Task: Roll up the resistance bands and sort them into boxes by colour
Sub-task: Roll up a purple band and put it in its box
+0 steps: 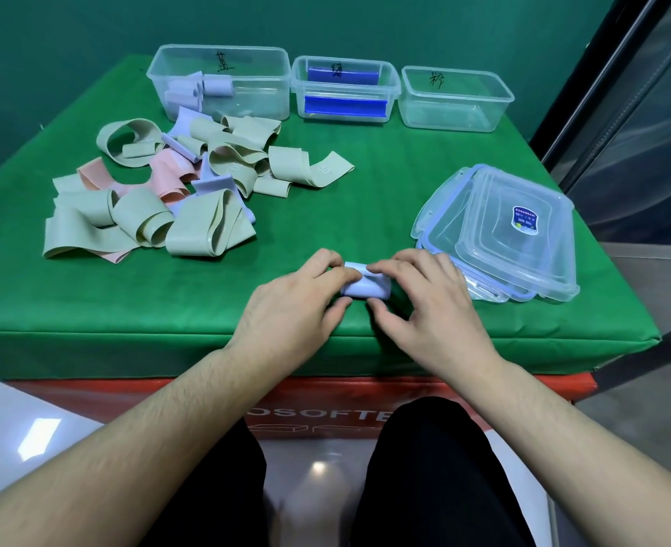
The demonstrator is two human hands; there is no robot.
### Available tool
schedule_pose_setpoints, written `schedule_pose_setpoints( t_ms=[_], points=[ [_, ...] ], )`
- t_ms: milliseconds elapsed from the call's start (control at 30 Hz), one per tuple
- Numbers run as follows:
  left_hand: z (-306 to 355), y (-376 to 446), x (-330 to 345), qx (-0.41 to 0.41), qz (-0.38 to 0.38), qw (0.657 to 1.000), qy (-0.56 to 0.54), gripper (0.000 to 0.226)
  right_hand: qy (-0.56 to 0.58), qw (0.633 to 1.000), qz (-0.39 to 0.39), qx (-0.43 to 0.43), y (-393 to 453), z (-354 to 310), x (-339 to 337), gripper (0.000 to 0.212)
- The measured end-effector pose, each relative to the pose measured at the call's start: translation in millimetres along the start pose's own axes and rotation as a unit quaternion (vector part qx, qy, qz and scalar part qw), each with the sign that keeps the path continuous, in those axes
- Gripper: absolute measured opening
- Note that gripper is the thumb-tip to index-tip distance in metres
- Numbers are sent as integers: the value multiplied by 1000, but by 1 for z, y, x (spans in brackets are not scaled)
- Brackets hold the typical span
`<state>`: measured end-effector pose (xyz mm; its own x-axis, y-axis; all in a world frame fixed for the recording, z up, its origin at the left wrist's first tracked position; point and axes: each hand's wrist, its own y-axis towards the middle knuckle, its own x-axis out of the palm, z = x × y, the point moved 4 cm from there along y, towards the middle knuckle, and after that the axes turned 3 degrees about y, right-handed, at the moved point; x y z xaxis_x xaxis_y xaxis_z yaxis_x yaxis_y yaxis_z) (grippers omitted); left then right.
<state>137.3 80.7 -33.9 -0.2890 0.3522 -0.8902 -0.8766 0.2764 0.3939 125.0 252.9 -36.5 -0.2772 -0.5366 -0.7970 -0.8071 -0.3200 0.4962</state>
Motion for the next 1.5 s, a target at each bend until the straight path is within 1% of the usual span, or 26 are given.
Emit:
schedule_pose_setpoints(
  t_ms=[100, 200, 300, 400, 500, 567, 667, 733, 800, 833, 867, 933, 967, 1033, 1067, 1100, 1133, 1200, 1300, 1400, 1433, 1467, 1500],
  points=[
    [0, 4, 1, -4, -12, 1000, 4, 30, -11, 1000, -18, 3, 1, 1, 2, 28],
    [-2, 11, 4, 19, -7, 1000, -6, 34, -21, 999, -20, 16, 5, 6, 4, 32],
    [-7, 21, 11, 19, -22, 999, -35, 34, -18, 999, -31, 24, 9, 9, 7, 35],
    [-11, 27, 17, 4, -33, 996, -89, 34, -20, 999, -36, 28, 13, 11, 8, 33],
    [-12, 25, 19, -9, -27, 991, -129, 33, -16, 999, -35, 35, 15, 11, 7, 34],
    [-12, 23, 17, -12, -17, 988, -154, 31, 1, 998, -38, 44, 15, 10, 8, 36],
    [-10, 21, 14, -15, -10, 979, -205, 28, 61, 996, -36, 57, 14, 7, 8, 41],
    [-6, 20, 13, -38, -9, 962, -272, 25, 114, 990, -34, 74, 14, 6, 6, 45],
    [-3, 19, 8, -87, -10, 933, -350, 21, 166, 981, -41, 89, 14, 4, 4, 42],
    [-1, 19, 5, -112, -9, 918, -379, 20, 193, 975, -43, 97, 16, 2, 2, 36],
    [0, 19, 2, -133, -8, 906, -401, 19, 228, 967, -41, 108, 17, 1, 0, 30],
    [2, 20, -3, -168, -2, 885, -434, 18, 307, 941, -35, 137, 20, -3, -3, 28],
    [2, 20, -4, -181, 4, 877, -445, 18, 328, 933, -35, 143, 22, -5, -3, 29],
    [4, 20, -6, -208, 10, 854, -476, 19, 332, 934, -32, 131, 23, -13, -6, 29],
    [5, 20, -6, -225, 9, 833, -506, 19, 326, 937, -28, 121, 23, -16, -8, 27],
    [8, 19, -6, -245, 7, 804, -541, 19, 318, 941, -24, 112, 23, -20, -10, 23],
    [10, 18, -6, -267, 5, 768, -582, 19, 310, 945, -16, 107, 23, -23, -11, 20],
    [17, 16, -8, -296, 1, 683, -667, 19, 302, 947, 7, 108, 23, -27, -15, 18],
    [27, 13, -8, -307, -6, 603, -736, 26, 310, 941, 43, 127, 24, -33, -20, 16],
    [35, 11, -17, -318, 15, 514, -796, 21, 340, 927, 60, 145, 24, -43, -24, 19],
    [35, 11, -20, -325, 27, 494, -806, 22, 357, 921, 55, 147, 24, -46, -25, 21],
    [33, 11, -23, -329, 38, 482, -811, 24, 372, 916, 40, 145, 25, -48, -26, 23],
    [30, 12, -27, -333, 46, 478, -812, 28, 382, 914, 17, 137, 27, -50, -28, 28]
  ],
)
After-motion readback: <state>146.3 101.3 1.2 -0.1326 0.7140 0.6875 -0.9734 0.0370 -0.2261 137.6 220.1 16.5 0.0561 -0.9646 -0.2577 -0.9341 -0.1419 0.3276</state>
